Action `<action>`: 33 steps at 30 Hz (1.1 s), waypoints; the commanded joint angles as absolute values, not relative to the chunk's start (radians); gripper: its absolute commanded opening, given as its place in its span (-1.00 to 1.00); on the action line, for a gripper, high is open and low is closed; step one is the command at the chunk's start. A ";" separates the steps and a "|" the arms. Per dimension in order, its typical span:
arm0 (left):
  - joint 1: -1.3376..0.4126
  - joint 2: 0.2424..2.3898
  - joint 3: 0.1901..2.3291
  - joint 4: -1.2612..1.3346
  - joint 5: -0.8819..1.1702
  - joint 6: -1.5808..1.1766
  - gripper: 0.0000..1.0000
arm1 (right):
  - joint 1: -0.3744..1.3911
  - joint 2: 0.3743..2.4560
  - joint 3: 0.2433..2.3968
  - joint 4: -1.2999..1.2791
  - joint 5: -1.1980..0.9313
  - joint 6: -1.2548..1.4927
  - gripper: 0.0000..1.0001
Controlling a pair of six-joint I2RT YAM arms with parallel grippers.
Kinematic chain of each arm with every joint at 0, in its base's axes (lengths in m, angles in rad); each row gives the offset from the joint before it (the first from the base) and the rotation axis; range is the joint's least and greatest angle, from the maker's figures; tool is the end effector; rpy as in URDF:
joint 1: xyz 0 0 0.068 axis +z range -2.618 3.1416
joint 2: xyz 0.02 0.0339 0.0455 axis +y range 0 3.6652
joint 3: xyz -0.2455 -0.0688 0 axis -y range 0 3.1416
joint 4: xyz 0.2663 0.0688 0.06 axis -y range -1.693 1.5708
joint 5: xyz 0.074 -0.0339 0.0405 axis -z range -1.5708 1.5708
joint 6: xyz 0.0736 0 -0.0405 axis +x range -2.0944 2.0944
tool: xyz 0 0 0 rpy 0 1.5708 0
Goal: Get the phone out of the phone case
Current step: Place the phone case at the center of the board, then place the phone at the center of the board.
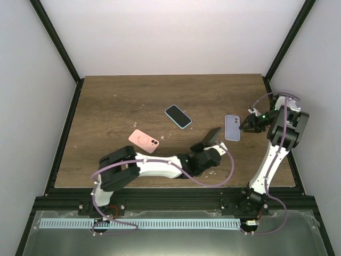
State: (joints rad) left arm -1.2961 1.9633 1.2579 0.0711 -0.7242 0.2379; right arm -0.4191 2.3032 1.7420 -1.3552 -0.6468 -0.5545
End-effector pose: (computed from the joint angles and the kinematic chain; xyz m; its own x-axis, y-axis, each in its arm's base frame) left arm 0.1716 -0.4291 0.1368 -0.0204 0.7233 -0.6903 0.5978 0.5622 0.5714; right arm 0.3803 -0.1209 0.0802 -0.9998 -0.0146 -0.0105 -0.0179 0.7507 0.6604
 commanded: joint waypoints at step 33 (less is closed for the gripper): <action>-1.209 2.408 1.772 -0.253 -0.879 0.288 -0.19 | -0.515 1.499 0.956 -0.744 -0.980 -0.388 -0.06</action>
State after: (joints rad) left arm -1.2095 2.4187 1.7340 -0.2462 -0.9016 0.3496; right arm -0.5156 1.5227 0.9588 -0.7692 -0.9451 -0.3996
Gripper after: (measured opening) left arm 0.361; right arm 0.468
